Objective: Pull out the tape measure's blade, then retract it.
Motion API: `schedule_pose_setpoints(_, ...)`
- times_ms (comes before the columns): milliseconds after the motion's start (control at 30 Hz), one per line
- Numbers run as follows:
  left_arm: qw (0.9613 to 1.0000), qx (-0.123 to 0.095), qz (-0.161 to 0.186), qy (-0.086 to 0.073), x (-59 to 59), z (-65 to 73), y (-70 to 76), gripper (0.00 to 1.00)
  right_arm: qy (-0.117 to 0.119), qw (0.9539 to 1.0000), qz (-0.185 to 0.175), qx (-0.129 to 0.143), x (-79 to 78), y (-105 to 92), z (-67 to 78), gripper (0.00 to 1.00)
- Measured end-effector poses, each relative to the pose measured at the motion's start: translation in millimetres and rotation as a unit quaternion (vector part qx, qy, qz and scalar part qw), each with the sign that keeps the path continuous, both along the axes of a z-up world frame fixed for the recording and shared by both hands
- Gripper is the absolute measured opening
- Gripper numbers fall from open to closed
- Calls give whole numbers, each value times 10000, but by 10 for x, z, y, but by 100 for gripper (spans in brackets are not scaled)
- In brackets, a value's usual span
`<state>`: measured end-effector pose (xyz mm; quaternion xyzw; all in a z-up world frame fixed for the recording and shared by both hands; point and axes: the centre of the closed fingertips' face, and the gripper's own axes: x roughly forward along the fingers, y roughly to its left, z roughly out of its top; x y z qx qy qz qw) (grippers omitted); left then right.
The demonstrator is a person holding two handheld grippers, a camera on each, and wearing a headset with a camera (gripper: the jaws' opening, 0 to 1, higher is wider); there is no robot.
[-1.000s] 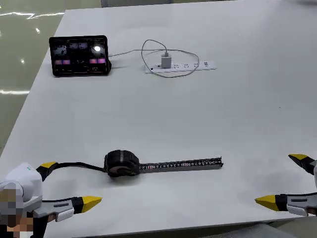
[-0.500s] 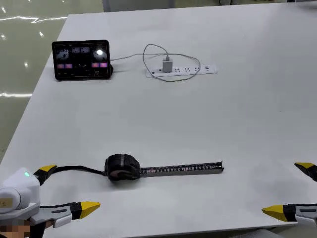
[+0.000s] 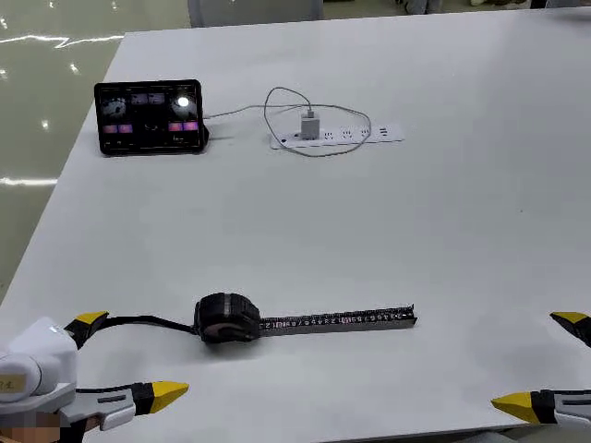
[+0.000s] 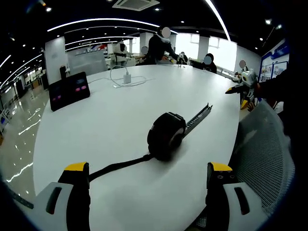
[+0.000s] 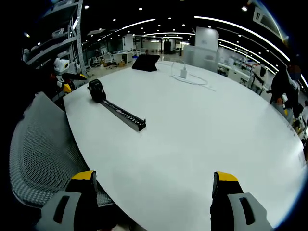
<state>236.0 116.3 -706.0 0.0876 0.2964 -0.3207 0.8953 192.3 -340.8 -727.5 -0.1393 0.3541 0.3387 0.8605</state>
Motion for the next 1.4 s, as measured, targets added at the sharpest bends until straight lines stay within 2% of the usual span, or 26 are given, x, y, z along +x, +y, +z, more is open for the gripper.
schedule_pose_setpoints(67, 10000, 94, 25, -5, 28, 12, -8, 99, 12, 10000, 27, -10, 0, 23, 2, 99)
schedule_pose_setpoints(300, 9999, 100, 37, 2, 88, 58, -115, 99, 29, 9999, 159, -54, 52, 78, 19, 99)
schedule_pose_setpoints(433, 9999, -43, 89, 52, 111, 56, -204, 99, 34, 9996, 261, -100, 88, 135, 14, 99)
schedule_pose_setpoints(533, 9996, -202, 173, 78, 106, 86, -332, 99, -3, 9993, 348, -122, 119, 168, 24, 99)
schedule_pose_setpoints(667, 9992, -265, 235, 160, 112, 71, -470, 99, -133, 9985, 518, -134, 169, 236, 56, 99)
schedule_pose_setpoints(767, 9994, -211, 184, 197, 110, 46, -570, 99, -71, 9974, 698, -138, 181, 297, 56, 99)
schedule_pose_setpoints(833, 9994, -252, 127, 214, 108, 41, -646, 99, 105, 9966, 811, -129, 167, 337, 37, 99)
schedule_pose_setpoints(1000, 9988, -175, 253, 387, 148, 4, -752, 99, 313, 9937, 1054, -219, 167, 393, 3, 99)
schedule_pose_setpoints(1100, 9988, -359, 193, 264, 175, 94, -865, 99, 394, 9926, 1117, -273, 191, 396, -16, 99)
schedule_pose_setpoints(1200, 9988, -412, 215, 147, 227, 131, -941, 99, 431, 9907, 1248, -340, 224, 423, 0, 99)
schedule_pose_setpoints(1267, 9977, -596, 187, 252, 219, 138, -1021, 99, 431, 9896, 1320, -376, 248, 439, 9, 99)
schedule_pose_setpoints(1300, 9958, -757, 368, 363, 235, 136, -1052, 99, 443, 9890, 1362, -375, 268, 455, 17, 99)
schedule_pose_setpoints(1400, 9954, -720, 550, 295, 292, 139, -1058, 99, 428, 9863, 1532, -428, 314, 503, 33, 99)
